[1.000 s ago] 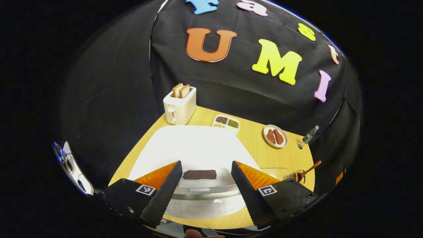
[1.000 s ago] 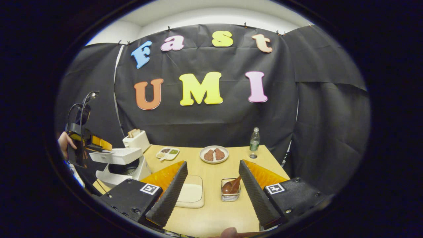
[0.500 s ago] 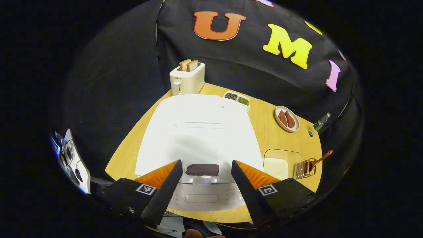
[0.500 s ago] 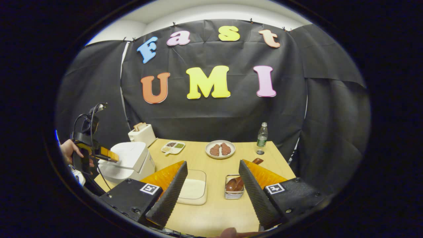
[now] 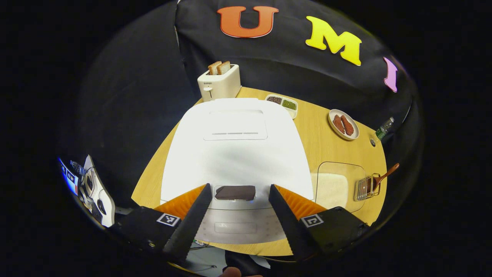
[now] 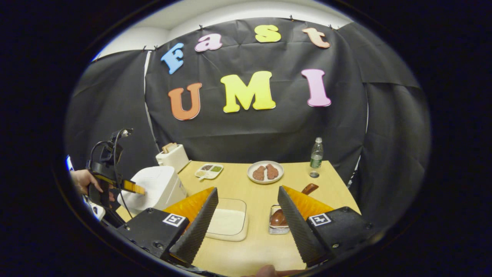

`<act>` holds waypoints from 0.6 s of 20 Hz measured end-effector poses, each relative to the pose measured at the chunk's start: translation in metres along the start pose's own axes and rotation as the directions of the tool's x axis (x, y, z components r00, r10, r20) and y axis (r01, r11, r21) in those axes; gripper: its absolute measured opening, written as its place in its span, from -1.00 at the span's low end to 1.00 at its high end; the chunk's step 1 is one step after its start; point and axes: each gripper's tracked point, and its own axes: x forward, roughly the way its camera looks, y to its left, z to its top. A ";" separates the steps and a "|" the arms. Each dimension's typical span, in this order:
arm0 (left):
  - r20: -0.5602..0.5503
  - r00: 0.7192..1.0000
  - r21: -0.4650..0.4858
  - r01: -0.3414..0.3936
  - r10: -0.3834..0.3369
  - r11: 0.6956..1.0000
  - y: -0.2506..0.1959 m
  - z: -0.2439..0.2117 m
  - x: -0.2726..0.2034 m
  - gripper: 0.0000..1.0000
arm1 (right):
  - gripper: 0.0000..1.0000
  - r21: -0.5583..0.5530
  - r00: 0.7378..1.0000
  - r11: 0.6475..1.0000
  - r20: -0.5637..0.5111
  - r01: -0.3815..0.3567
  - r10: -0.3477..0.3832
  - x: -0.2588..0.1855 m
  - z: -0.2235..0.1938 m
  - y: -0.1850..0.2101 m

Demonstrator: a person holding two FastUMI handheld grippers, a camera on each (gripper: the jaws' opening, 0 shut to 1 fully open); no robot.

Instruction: Close the left gripper, press the button to open the rice cooker; take a wooden spoon from the chopstick holder with the right hand, scoop a spoonful of rice and pour it into the rice cooker, then put the wooden spoon back into the chopstick holder.

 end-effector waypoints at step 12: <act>0.107 0.993 -0.049 -0.040 0.045 0.998 0.006 0.012 -0.007 0.92 | 0.99 -0.013 0.996 0.996 0.008 -0.084 0.084 0.012 0.011 0.010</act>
